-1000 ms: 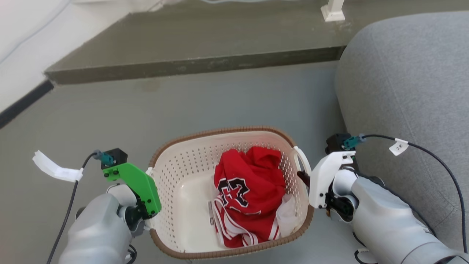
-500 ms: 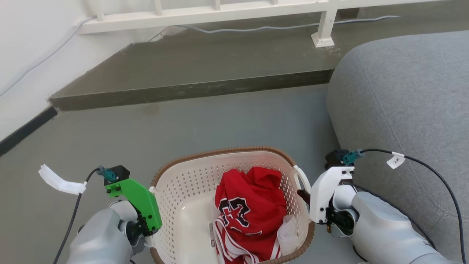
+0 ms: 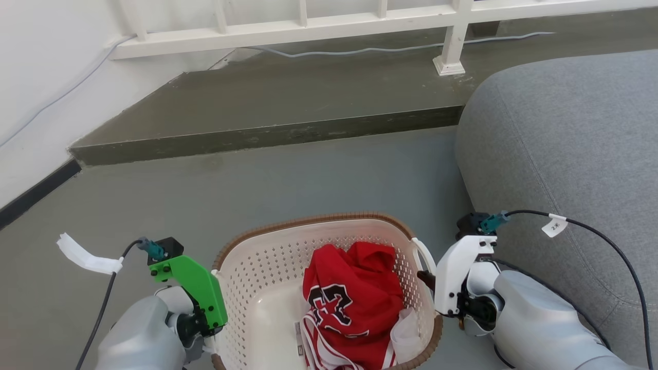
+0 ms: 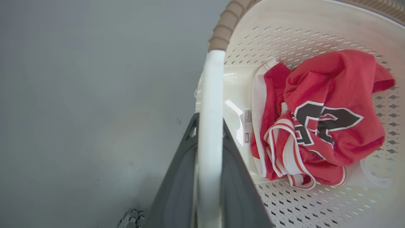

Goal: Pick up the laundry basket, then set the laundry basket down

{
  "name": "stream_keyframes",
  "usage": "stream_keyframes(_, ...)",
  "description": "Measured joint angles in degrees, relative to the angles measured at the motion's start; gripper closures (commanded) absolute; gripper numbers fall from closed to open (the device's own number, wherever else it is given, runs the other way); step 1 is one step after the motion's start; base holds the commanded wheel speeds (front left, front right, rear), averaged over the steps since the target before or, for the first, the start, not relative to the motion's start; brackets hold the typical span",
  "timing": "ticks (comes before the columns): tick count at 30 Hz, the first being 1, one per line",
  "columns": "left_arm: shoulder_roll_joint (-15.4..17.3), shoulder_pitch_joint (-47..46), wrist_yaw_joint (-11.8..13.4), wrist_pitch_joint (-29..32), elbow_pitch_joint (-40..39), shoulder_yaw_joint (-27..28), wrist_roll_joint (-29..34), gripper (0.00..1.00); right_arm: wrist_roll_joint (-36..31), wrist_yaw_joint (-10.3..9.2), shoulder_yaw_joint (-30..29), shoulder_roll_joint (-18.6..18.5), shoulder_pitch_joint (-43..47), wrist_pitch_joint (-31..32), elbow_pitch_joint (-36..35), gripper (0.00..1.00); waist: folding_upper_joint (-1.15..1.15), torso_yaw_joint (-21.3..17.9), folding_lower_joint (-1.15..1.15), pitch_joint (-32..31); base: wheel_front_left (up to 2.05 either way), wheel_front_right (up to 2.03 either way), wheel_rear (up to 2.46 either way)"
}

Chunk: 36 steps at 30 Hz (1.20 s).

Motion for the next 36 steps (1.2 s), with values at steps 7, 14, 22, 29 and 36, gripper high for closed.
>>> stream_keyframes(7,0.01,0.04,0.00,0.18,0.15,-0.20,-0.22,1.00,0.86,0.00,0.56,-0.01,0.09,0.42,0.00,1.00,0.00,0.02,0.00,-0.13,0.00,0.00,0.00)
stream_keyframes(14,0.01,0.04,0.00,0.18,0.30,-0.30,-0.22,1.00,0.94,0.00,0.91,-0.01,0.09,0.48,-0.01,1.00,0.00,0.08,0.00,-0.01,0.00,0.00,0.00)
stream_keyframes(22,0.01,0.04,0.00,0.18,0.54,-0.32,-0.23,1.00,1.55,0.00,1.31,-0.01,0.09,0.47,-0.02,1.00,0.00,0.05,0.00,0.08,0.00,0.00,0.00)
stream_keyframes(29,0.01,0.04,0.00,0.16,0.74,-0.32,-0.23,1.00,1.94,0.00,1.79,-0.01,0.09,0.47,-0.02,1.00,0.00,0.02,0.00,0.11,0.00,0.00,0.00)
stream_keyframes(36,0.00,0.04,0.00,0.15,0.90,-0.33,-0.26,1.00,1.94,0.00,2.23,-0.01,-0.12,0.47,0.04,1.00,0.00,0.02,0.00,0.25,0.00,0.00,0.00)
